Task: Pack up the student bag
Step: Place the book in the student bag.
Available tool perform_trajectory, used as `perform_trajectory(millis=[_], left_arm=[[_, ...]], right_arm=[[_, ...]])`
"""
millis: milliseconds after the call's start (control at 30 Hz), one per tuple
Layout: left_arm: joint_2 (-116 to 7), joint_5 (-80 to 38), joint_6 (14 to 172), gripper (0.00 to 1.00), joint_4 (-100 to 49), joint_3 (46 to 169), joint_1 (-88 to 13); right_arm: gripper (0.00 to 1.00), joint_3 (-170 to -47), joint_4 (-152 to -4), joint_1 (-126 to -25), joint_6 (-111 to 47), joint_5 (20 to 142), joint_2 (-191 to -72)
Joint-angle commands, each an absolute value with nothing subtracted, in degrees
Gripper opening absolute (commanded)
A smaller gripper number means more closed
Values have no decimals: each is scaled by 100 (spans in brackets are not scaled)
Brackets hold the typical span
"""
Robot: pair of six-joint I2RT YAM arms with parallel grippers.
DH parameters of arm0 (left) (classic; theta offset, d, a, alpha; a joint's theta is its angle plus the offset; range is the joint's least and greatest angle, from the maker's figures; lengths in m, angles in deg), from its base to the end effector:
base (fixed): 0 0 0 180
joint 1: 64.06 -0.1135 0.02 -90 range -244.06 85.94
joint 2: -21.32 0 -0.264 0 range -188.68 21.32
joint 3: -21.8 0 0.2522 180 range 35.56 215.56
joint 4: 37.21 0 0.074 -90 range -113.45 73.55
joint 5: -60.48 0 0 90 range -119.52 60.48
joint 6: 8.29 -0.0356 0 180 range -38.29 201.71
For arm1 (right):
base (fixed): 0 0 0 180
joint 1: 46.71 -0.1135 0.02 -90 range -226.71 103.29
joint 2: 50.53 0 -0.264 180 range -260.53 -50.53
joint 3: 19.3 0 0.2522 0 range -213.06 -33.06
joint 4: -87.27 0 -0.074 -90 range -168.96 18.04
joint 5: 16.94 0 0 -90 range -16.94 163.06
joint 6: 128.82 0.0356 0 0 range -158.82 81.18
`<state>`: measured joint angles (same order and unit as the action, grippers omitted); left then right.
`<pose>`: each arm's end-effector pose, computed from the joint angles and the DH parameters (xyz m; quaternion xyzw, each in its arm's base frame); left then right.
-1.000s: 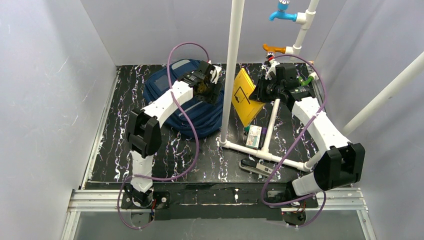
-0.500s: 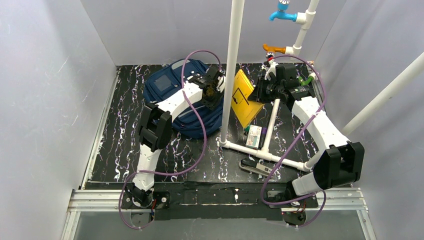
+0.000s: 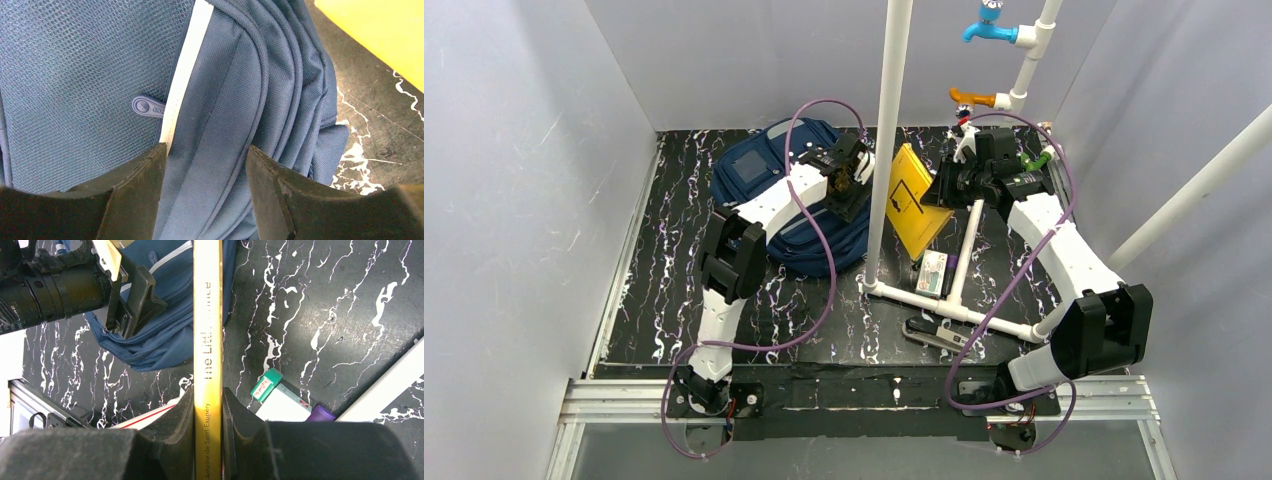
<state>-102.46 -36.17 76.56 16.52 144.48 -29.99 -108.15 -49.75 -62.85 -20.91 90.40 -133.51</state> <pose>0.4015 -0.2666 0.2387 0.3029 0.9023 -0.0218 0.3059 0.3090 0.1005 0.3362 -0.0535 0.8861 0.2580 0.3814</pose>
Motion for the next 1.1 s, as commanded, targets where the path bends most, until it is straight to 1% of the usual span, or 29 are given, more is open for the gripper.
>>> perform_trajectory(millis=[0, 67, 133, 167, 267, 467, 600, 833, 1067], left_arm=[[-10385, -3761, 7573, 53, 2186, 14808, -3026], [-10436, -3738, 7577, 41, 2255, 14870, -3074], [-10392, -3575, 7685, 22, 2298, 14942, -3171], [-10342, -3509, 7756, 15, 2296, 14946, -3217], [-10111, -3319, 7900, 1, 2218, 14938, -3316], [-9598, -3115, 8128, 0, 2094, 14892, -3427], [-9137, -2993, 8436, 0, 1851, 14704, -3559], [-8535, -2371, 8806, 0, 1463, 14354, -3842], [-8454, -1601, 8982, 0, 1439, 14189, -4045]], right_arm=[[1, -10876, -5240, -6262, -2173, 9239, -13044], [1, -10920, -5161, -6262, -2242, 9187, -13036], [1, -10955, -5133, -6255, -2264, 9160, -13040], [1, -10975, -5126, -6253, -2260, 9187, -13054], [1, -11035, -5147, -6182, -2159, 9379, -13121], [1, -10969, -5804, -5582, -1326, 10741, -13329], [1, -11103, -5969, -5541, -975, 11344, -13480], [1, -11124, -6448, -5541, -376, 12128, -13831], [1, -10951, -6633, -5541, -229, 12212, -13778]])
